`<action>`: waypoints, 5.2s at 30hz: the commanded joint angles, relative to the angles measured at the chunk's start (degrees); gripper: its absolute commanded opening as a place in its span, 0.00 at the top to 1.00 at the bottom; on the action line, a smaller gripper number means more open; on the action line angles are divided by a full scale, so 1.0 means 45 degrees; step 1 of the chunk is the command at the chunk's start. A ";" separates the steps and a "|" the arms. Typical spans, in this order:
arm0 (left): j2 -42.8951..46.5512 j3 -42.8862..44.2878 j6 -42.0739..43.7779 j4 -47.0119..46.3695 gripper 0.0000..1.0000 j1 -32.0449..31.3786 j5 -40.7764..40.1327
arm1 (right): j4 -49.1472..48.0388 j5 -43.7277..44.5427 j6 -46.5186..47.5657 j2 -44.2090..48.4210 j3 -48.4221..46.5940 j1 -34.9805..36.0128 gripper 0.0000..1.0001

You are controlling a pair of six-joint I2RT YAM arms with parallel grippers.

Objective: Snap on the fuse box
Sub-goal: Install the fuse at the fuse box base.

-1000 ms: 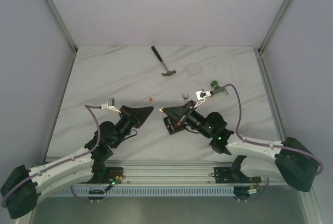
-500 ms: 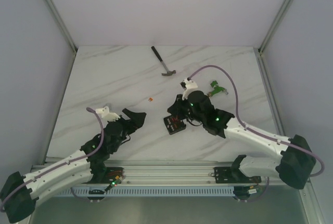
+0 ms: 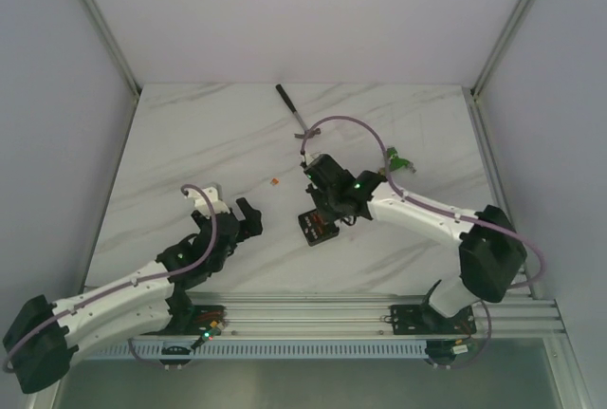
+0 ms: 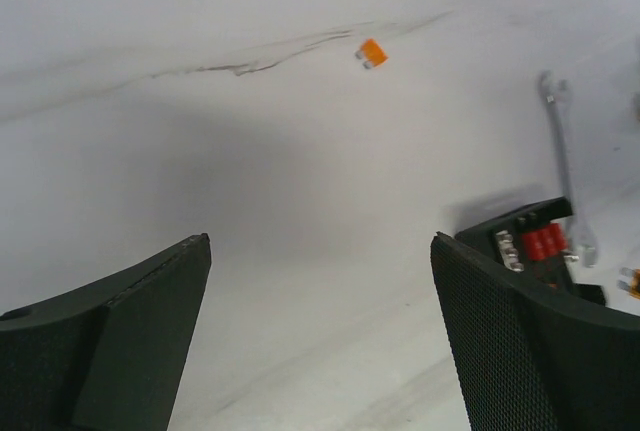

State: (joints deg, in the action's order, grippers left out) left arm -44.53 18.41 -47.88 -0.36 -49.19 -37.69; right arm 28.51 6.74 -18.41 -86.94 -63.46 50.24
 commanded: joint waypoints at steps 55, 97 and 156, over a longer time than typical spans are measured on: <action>0.0171 -0.0440 0.4254 -0.1834 0.00 0.0052 0.0271 | 0.2365 0.0159 0.0635 -0.3415 -0.2198 0.0473 1.00; 0.0266 -0.0468 0.4193 -0.1824 0.00 0.0057 0.0442 | 0.2014 0.0843 0.0331 -0.3339 -0.1758 0.0535 1.00; 0.0316 -0.0458 0.4122 -0.1834 0.00 0.0072 0.0465 | 0.1349 0.0742 -0.0010 -0.2585 -0.0780 0.0730 0.75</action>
State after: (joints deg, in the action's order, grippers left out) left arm -43.77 15.99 -29.65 -6.90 -49.12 -35.81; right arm 34.94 11.07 -18.17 -100.75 -68.25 52.86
